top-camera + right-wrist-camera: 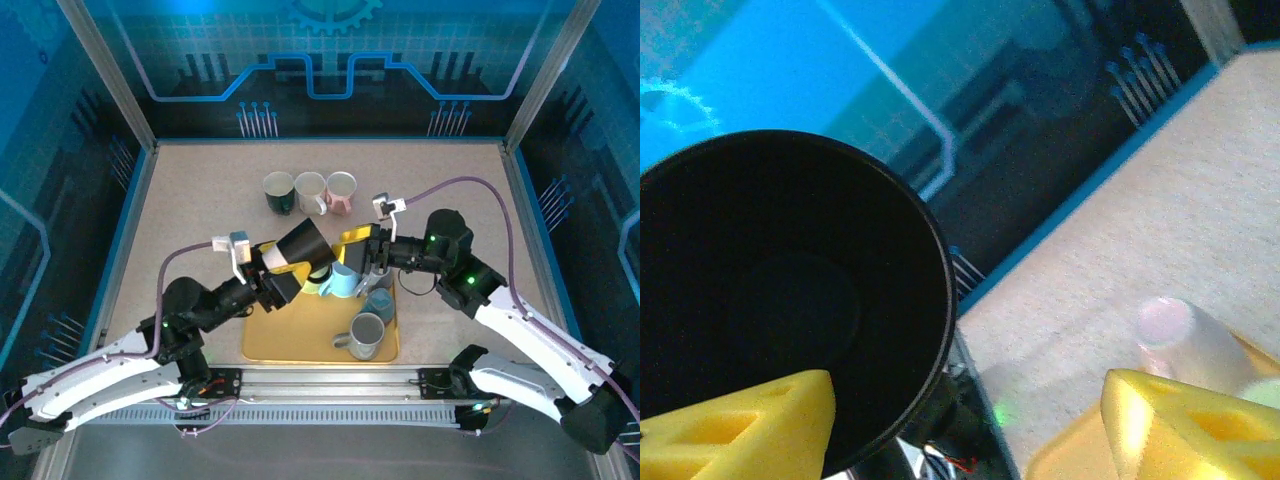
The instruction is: Turn the mug right side up
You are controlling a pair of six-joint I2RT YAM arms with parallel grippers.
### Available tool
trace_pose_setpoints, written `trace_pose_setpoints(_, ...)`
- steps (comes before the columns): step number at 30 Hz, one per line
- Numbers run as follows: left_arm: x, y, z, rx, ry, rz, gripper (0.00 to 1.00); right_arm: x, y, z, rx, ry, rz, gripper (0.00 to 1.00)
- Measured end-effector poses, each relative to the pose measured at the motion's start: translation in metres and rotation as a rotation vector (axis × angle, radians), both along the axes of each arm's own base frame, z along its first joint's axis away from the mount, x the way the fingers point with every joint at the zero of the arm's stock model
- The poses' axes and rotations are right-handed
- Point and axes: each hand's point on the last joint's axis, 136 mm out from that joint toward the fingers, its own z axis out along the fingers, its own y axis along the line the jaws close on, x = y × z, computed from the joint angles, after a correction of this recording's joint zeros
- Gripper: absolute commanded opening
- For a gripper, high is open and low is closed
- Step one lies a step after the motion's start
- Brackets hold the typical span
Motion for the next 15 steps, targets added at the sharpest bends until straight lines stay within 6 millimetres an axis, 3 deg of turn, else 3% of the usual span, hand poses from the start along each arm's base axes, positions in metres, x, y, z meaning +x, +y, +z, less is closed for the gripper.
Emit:
trace_pose_setpoints(4,-0.008,0.007,0.013,-0.039,-0.034,-0.016,0.54,-0.012,0.006,0.011,0.064,-0.064,0.065,0.74)
trace_pose_setpoints(15,-0.013,0.017,0.018,-0.041,-0.045,-0.006,0.54,-0.026,0.007,0.005,0.091,-0.124,0.108,0.73)
